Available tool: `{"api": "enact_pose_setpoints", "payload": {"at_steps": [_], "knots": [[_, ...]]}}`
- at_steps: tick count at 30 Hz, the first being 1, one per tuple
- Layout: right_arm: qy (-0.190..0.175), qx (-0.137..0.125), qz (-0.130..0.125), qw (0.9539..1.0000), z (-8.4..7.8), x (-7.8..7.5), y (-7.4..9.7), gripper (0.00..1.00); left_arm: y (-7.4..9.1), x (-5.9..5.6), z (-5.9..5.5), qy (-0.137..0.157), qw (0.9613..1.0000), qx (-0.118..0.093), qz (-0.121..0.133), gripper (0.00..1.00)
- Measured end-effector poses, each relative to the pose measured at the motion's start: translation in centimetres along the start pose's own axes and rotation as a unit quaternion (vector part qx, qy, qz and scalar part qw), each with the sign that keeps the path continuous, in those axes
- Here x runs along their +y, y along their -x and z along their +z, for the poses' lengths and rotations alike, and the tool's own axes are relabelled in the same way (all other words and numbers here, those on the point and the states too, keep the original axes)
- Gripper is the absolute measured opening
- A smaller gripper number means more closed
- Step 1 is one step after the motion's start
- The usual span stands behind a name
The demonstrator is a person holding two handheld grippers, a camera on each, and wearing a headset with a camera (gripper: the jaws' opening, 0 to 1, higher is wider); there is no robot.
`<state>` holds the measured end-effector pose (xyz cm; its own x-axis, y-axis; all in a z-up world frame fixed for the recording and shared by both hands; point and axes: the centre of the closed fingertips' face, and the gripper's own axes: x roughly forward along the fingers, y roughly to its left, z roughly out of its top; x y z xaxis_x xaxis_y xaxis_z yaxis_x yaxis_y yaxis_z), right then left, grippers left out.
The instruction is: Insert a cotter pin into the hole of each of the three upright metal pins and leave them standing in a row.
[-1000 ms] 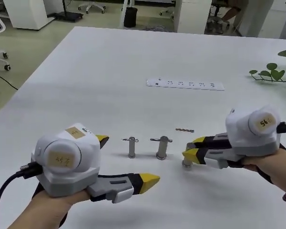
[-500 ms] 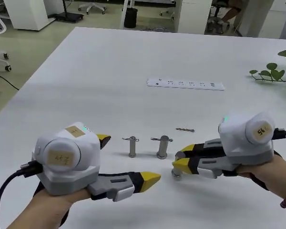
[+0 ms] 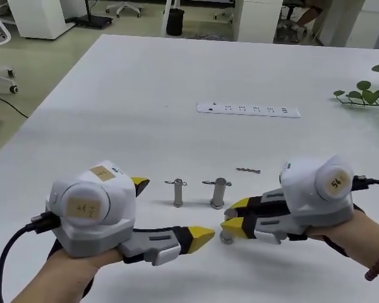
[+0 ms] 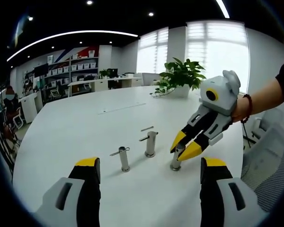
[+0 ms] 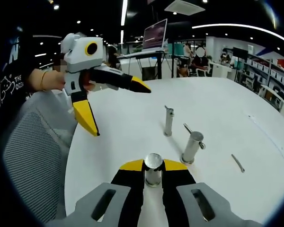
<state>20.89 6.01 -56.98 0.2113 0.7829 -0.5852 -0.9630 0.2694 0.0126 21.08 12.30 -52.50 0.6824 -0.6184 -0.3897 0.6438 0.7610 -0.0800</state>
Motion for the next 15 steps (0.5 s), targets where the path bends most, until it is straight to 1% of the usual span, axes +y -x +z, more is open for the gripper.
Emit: {"api": "enact_pose_setpoints", "payload": {"at_steps": [5, 10, 13, 15], "knots": [[0.002, -0.002, 0.003, 1.0, 0.03, 0.15, -0.16, 0.08, 0.03, -0.06, -0.12, 0.0, 1.0, 0.003, -0.001, 0.86], [0.013, -0.003, 0.005, 0.9999, 0.03, 0.24, -0.17, 0.08, 0.0, -0.19, -0.16, -0.001, 1.0, 0.004, -0.003, 0.87], [0.012, -0.003, 0.007, 0.9999, -0.02, 0.2, -0.17, 0.09, 0.0, -0.25, -0.17, -0.003, 1.0, 0.004, -0.003, 0.88], [0.002, -0.001, 0.012, 0.9999, -0.03, 0.26, -0.18, 0.09, 0.0, -0.23, -0.21, -0.004, 1.0, 0.006, -0.002, 0.89]]}}
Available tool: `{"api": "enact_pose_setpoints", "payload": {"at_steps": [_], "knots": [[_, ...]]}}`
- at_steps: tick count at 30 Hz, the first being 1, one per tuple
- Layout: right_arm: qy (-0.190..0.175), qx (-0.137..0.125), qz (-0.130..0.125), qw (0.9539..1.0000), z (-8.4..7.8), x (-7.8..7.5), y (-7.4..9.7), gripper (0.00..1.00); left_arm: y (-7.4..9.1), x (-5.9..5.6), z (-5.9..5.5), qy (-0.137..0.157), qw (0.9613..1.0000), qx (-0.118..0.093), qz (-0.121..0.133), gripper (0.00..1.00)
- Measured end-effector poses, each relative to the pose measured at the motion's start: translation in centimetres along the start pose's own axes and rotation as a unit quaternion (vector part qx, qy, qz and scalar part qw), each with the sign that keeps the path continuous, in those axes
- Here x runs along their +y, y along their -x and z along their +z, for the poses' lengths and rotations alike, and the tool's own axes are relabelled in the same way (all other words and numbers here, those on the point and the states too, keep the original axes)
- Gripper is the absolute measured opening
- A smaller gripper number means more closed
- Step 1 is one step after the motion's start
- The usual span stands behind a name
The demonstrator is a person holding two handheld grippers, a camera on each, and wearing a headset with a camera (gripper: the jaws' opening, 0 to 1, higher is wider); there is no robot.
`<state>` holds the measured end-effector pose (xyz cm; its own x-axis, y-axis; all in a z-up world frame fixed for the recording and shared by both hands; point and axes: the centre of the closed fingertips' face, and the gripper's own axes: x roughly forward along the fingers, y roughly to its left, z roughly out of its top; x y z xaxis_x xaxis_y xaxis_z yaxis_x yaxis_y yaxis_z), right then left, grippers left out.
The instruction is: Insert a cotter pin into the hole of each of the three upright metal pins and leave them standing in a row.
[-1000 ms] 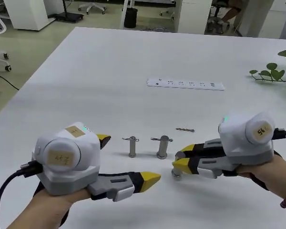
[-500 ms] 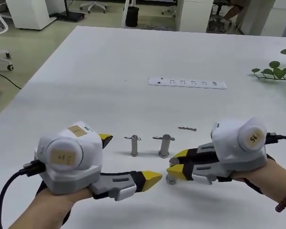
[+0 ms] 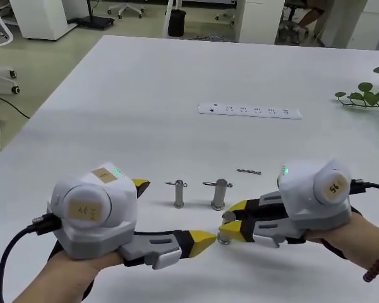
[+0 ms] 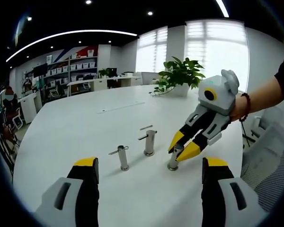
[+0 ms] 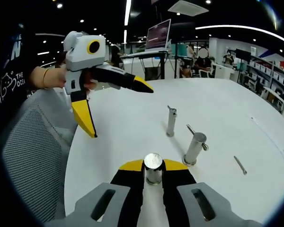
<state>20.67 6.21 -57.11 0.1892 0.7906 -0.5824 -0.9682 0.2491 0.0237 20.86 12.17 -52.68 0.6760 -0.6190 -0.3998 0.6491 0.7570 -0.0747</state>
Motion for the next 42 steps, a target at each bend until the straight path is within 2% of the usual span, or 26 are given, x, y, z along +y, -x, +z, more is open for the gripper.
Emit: {"api": "enact_pose_setpoints", "payload": {"at_steps": [1, 5, 7, 11, 20, 26, 33, 36, 37, 42], "knots": [[-0.013, -0.003, 0.005, 0.9999, 0.1, 0.0, 0.0, 0.09, 0.0, 0.0, -0.1, -0.002, 1.0, 0.003, 0.002, 0.9], [-0.014, -0.007, 0.007, 0.9998, 0.2, -0.1, -0.1, 0.1, 0.1, 0.0, -0.2, -0.007, 1.0, 0.007, 0.003, 0.92], [-0.019, -0.021, 0.012, 0.9995, 0.9, -0.1, 0.1, 0.11, 0.1, 0.0, -0.3, -0.007, 0.9999, 0.008, 0.003, 0.93], [-0.007, -0.019, 0.015, 0.9997, 1.4, -0.2, 0.5, 0.17, 0.1, 0.0, -0.4, -0.008, 0.9999, 0.01, 0.002, 0.94], [-0.012, -0.02, 0.017, 0.9996, 2.0, -1.0, 2.7, 0.24, 0.0, -0.2, -0.3, -0.014, 0.9998, 0.012, -0.001, 0.98], [-0.032, -0.023, -0.006, 0.9992, 2.1, -2.8, 4.3, 0.24, 0.1, -0.1, -0.3, -0.014, 0.9998, 0.013, 0.002, 0.99], [-0.043, -0.004, -0.028, 0.9987, 1.3, -4.7, 4.9, 0.26, 0.1, 0.0, -0.4, -0.014, 0.9998, 0.014, 0.004, 0.99], [-0.057, 0.01, -0.044, 0.9974, 0.7, -6.0, 5.0, 0.26, 0.1, 0.2, -0.3, -0.013, 0.9998, 0.013, 0.006, 0.99], [-0.069, 0.013, -0.057, 0.9959, 0.4, -6.7, 5.1, 0.26, 0.1, 0.2, -0.3, -0.013, 0.9998, 0.013, 0.006, 0.99], [-0.091, 0.022, -0.077, 0.9926, 0.0, -8.9, 5.1, 0.26, 0.1, 0.5, -0.5, -0.014, 0.9997, 0.016, 0.009, 0.99]]}}
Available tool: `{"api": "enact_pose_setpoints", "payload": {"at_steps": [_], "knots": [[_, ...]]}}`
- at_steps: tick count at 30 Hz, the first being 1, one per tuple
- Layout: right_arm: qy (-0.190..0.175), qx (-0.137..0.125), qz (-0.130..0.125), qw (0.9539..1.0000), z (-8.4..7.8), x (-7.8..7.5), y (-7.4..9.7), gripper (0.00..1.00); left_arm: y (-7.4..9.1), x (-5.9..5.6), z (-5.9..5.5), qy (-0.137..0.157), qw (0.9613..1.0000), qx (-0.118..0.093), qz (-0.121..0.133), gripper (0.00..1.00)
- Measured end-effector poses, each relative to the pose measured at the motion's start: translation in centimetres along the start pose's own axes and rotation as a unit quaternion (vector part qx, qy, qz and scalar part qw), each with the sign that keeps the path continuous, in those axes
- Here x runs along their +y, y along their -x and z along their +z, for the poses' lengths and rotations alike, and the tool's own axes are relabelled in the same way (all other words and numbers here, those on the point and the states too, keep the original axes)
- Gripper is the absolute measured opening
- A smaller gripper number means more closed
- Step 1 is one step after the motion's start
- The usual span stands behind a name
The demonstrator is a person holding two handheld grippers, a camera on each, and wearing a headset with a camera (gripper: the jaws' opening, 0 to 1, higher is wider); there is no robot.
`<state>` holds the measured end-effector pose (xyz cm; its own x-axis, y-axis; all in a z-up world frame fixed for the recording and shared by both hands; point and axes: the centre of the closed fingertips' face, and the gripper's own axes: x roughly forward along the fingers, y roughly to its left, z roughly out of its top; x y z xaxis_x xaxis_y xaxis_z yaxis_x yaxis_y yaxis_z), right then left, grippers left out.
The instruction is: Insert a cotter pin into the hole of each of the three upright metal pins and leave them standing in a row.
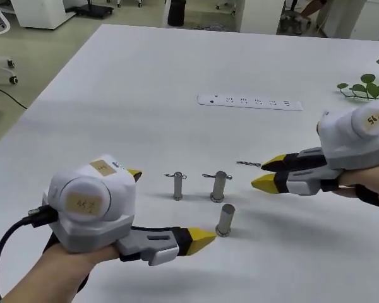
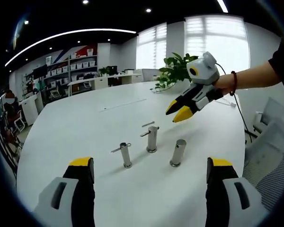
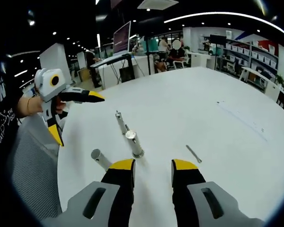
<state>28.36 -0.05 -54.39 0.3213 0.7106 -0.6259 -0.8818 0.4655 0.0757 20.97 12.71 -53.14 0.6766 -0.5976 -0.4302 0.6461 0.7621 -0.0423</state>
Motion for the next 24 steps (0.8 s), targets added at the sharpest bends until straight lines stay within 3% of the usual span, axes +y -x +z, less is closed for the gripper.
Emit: {"api": "enact_pose_setpoints", "payload": {"at_steps": [13, 24], "knots": [[-0.007, 0.038, -0.021, 0.999, -0.1, -3.8, -1.9, 0.25, 0.1, 0.5, 0.0, 0.004, 1.0, 0.0, 0.007, 0.98], [-0.007, 0.1, -0.031, 0.9944, -1.9, -6.7, -4.2, 0.2, 0.1, 0.6, -0.2, 0.007, 0.9999, 0.004, 0.006, 0.96]]}}
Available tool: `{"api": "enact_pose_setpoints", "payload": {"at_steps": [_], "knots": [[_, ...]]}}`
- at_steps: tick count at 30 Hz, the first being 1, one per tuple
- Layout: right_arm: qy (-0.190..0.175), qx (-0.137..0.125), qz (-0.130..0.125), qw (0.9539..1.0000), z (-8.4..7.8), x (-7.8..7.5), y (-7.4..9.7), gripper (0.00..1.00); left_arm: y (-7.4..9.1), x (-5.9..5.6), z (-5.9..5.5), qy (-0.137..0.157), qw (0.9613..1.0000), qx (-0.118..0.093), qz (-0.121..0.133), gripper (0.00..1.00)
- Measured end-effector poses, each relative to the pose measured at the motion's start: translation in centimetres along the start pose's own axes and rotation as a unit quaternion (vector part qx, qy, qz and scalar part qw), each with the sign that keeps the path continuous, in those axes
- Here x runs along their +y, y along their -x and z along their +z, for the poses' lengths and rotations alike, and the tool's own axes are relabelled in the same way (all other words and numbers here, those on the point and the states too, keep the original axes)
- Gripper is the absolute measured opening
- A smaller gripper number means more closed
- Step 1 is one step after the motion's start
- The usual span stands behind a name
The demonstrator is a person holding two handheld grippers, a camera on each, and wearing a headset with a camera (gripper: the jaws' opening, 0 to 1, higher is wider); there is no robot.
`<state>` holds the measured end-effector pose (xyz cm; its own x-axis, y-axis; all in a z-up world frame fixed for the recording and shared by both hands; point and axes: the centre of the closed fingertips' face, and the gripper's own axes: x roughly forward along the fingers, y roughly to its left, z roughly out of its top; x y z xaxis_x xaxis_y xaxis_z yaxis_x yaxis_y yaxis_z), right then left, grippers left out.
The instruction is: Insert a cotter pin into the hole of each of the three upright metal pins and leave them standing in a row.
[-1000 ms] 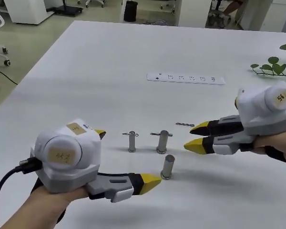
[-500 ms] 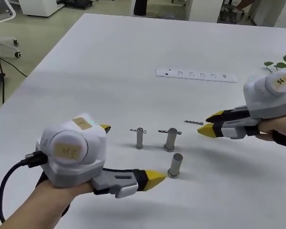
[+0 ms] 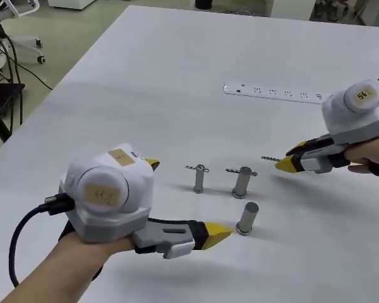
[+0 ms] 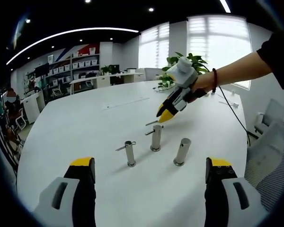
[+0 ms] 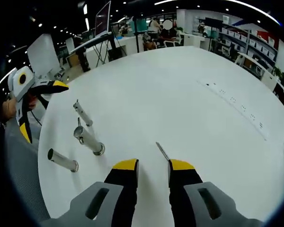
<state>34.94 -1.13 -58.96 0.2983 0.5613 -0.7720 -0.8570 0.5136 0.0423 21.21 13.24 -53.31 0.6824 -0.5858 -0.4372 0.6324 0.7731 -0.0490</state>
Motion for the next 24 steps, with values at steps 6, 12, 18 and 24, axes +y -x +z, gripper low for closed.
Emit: {"api": "enact_pose_setpoints", "payload": {"at_steps": [6, 12, 18, 24], "knots": [[-0.004, 0.018, -0.005, 0.9998, 0.0, -1.1, -1.1, 0.19, 0.0, 0.2, -0.1, 0.003, 1.0, 0.001, 0.0, 0.96], [-0.007, 0.031, -0.006, 0.9995, -0.1, -2.0, -1.6, 0.16, -0.1, 0.0, -0.1, 0.004, 1.0, 0.002, -0.005, 0.95], [-0.006, 0.05, -0.009, 0.9987, -0.5, -2.0, -1.5, 0.08, -0.2, -0.1, -0.1, 0.004, 1.0, 0.001, -0.007, 0.95], [0.006, 0.074, -0.016, 0.9971, -1.2, -2.4, -1.7, 0.04, -0.2, 0.1, 0.0, 0.004, 1.0, -0.001, -0.005, 0.95]]}}
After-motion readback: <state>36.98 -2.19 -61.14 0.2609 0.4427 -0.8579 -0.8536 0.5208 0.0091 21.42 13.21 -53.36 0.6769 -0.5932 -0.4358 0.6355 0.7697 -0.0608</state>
